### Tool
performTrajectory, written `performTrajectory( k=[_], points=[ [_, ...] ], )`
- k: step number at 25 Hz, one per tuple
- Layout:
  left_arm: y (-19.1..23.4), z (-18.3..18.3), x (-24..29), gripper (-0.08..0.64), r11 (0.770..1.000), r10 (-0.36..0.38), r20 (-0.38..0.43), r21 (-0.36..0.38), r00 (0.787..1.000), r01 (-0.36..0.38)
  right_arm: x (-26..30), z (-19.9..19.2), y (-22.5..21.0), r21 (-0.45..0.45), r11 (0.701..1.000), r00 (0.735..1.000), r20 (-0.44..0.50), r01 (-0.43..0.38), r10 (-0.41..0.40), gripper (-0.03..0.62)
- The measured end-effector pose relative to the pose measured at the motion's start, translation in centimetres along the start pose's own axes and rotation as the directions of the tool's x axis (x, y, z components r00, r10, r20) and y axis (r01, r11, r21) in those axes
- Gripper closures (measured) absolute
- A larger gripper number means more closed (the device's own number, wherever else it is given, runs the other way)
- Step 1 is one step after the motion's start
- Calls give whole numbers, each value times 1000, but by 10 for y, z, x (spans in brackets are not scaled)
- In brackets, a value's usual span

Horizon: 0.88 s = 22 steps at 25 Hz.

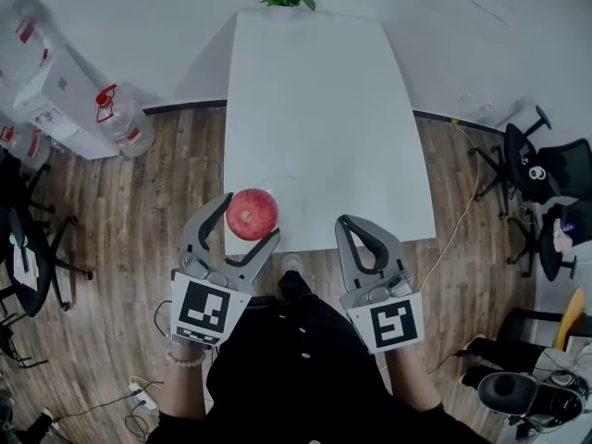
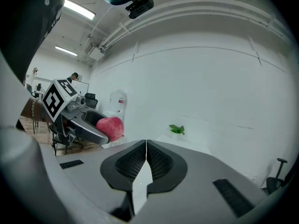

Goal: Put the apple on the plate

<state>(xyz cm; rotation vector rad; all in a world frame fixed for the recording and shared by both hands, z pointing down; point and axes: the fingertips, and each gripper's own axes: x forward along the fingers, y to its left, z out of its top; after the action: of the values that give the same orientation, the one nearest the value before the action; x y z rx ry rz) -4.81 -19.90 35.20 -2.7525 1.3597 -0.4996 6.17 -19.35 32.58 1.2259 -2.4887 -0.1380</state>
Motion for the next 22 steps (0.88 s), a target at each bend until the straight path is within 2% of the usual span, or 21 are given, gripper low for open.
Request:
performTrajectory(
  k=[10, 22],
  points=[
    [-6, -11, 32, 206, 999, -31, -26, -10, 999, 30, 3, -14, -20, 20, 1000, 1000, -25, 12, -11, 551],
    [-9, -48, 71, 206, 996, -25, -81, -82, 996, 19, 1, -29, -38, 41, 999, 998, -55, 32, -30, 551]
  ],
)
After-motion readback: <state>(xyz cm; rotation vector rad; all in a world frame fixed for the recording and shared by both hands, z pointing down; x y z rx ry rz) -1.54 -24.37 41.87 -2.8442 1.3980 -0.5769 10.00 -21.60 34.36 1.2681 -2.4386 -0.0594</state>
